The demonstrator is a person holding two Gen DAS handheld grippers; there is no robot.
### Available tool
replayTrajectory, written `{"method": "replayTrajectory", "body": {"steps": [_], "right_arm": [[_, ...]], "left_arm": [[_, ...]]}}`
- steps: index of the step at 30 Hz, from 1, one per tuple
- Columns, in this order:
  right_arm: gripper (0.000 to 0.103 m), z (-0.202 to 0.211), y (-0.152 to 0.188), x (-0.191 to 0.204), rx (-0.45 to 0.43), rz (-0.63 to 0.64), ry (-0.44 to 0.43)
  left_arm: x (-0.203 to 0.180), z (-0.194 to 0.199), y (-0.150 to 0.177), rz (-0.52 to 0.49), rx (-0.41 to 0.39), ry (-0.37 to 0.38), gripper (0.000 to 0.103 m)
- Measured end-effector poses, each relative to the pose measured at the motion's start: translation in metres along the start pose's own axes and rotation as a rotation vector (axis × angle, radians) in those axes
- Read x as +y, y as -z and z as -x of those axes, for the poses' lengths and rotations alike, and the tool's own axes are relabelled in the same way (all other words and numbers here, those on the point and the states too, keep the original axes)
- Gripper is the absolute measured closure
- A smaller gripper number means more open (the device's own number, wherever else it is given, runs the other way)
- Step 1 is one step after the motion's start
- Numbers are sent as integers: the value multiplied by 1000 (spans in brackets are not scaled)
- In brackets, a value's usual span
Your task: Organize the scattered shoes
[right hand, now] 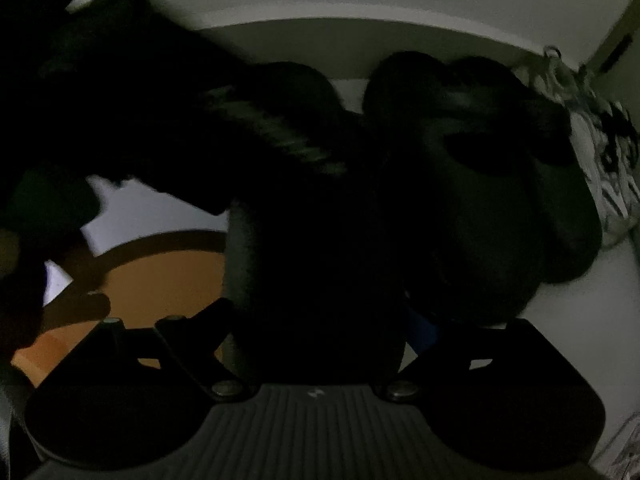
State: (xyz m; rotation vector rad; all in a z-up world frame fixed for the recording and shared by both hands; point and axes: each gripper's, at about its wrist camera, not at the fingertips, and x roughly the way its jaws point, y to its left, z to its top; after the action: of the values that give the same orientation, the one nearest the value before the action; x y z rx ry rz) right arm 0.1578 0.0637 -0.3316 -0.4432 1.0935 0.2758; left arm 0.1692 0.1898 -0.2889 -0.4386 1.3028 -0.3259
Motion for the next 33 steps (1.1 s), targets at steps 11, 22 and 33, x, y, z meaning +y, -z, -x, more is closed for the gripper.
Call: {"method": "replayTrajectory", "body": {"steps": [11, 22, 33], "right_arm": [[9, 3, 4, 2, 32, -57, 0], [13, 8, 13, 13, 76, 38, 26], [11, 8, 11, 16, 25, 56, 20]], "left_arm": [[27, 11, 12, 72, 46, 47, 15], [33, 22, 25, 83, 57, 59, 17], [47, 80, 59, 159, 28, 2, 13]]}}
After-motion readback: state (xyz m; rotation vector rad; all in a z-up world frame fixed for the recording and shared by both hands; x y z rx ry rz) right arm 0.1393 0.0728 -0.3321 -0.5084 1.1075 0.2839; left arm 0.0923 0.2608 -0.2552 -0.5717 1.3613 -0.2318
